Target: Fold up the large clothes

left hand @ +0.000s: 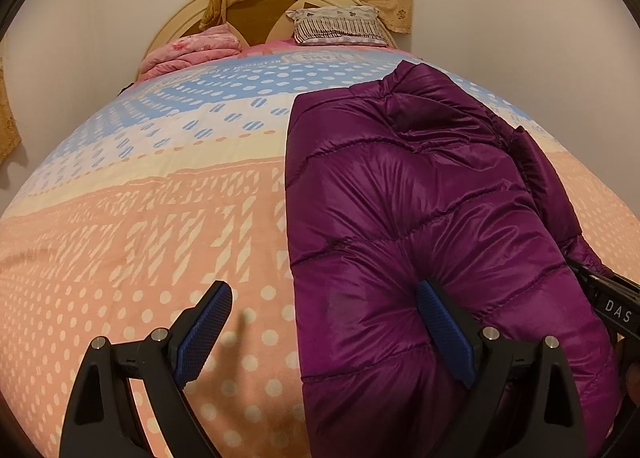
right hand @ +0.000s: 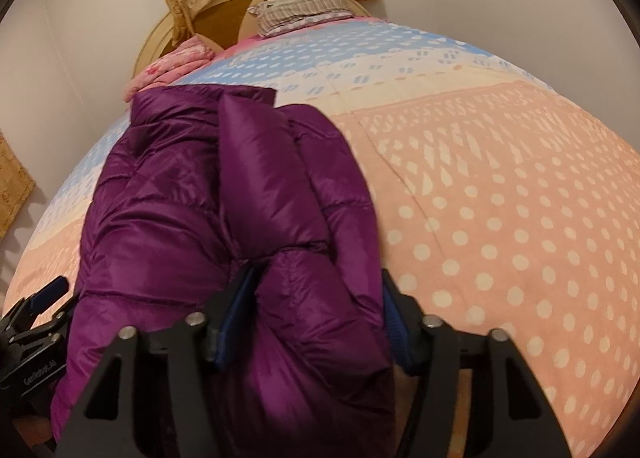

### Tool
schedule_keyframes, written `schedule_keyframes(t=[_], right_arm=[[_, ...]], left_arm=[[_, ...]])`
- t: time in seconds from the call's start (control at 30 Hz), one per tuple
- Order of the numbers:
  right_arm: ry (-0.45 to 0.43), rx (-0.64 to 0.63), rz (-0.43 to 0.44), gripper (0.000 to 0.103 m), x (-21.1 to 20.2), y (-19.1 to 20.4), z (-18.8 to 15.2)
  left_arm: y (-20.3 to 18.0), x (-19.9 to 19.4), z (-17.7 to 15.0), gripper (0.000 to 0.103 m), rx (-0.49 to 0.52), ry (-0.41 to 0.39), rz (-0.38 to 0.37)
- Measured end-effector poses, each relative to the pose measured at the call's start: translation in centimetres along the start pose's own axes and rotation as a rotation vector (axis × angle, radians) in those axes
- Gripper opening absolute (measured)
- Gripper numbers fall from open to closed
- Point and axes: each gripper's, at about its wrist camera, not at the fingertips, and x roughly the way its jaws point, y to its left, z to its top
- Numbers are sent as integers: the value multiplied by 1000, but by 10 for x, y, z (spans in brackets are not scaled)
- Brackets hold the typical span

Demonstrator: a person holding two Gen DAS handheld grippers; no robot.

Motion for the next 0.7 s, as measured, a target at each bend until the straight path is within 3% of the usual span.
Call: schedule_keyframes(t=[0.13,0.2,0.37,0.5,0.7], right_arm=[[7,-7,7,50,2,2,-1],[6,-18,8,45,1,5,-1],[-5,-50,-13,35,-2,18,-5],[-32,-82,-33,26,-8,25,-7],[-51,-78,7,21,-24,29,-5]], left_arm=[[-7,-1,0,75,26,-3,-43],[-13,-2,-1,55,44,-7,-61],[-26,-6,1,43,91,-17,-35],[-36,-15,2,26,164,-50,21],[-31,-44,7,18,161,-107,33]])
